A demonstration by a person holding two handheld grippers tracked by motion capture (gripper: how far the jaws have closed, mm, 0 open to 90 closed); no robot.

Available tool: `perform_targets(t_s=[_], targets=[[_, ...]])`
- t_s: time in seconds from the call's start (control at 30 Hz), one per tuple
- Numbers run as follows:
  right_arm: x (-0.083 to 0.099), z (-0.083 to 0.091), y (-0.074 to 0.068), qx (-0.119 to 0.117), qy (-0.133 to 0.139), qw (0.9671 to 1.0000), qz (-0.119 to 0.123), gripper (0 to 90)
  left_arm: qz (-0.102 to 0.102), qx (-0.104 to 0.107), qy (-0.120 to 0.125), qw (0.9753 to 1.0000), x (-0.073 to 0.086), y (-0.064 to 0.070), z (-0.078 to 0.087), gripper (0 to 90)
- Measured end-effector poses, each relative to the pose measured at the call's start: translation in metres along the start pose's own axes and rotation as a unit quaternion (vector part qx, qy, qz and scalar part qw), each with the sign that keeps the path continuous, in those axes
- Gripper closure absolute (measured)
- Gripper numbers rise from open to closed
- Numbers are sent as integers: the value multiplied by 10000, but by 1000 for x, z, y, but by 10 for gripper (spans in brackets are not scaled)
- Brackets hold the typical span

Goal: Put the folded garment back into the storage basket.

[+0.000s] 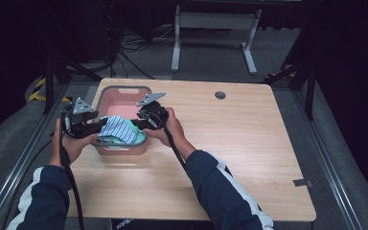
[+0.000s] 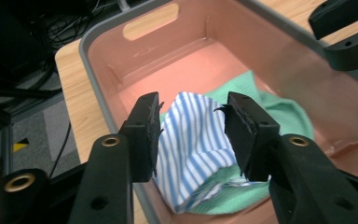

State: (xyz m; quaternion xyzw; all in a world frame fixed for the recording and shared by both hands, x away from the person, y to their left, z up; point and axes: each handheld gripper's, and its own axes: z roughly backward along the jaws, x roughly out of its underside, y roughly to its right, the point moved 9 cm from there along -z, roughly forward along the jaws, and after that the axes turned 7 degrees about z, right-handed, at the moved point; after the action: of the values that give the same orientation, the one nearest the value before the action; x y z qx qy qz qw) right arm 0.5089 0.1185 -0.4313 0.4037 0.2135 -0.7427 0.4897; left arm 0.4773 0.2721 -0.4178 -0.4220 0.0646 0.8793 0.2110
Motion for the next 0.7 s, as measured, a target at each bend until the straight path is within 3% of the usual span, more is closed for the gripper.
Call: perform_targets(t_s=[0.33,0.47,0.6,0.7], targets=[[10,17,3,188,-122,9995,217,585,-184,146,171,9996,-1,30,12,507],[18,26,5,222,-195,9992,272,590,-184,406,261,9987,-2,46,14,519],[25,39,7,301,-245,9984,409,581,-245,450,337,9981,-3,57,15,508],[31,50,10,352,-245,9981,444,579,-238,557,409,9973,-5,74,17,488]])
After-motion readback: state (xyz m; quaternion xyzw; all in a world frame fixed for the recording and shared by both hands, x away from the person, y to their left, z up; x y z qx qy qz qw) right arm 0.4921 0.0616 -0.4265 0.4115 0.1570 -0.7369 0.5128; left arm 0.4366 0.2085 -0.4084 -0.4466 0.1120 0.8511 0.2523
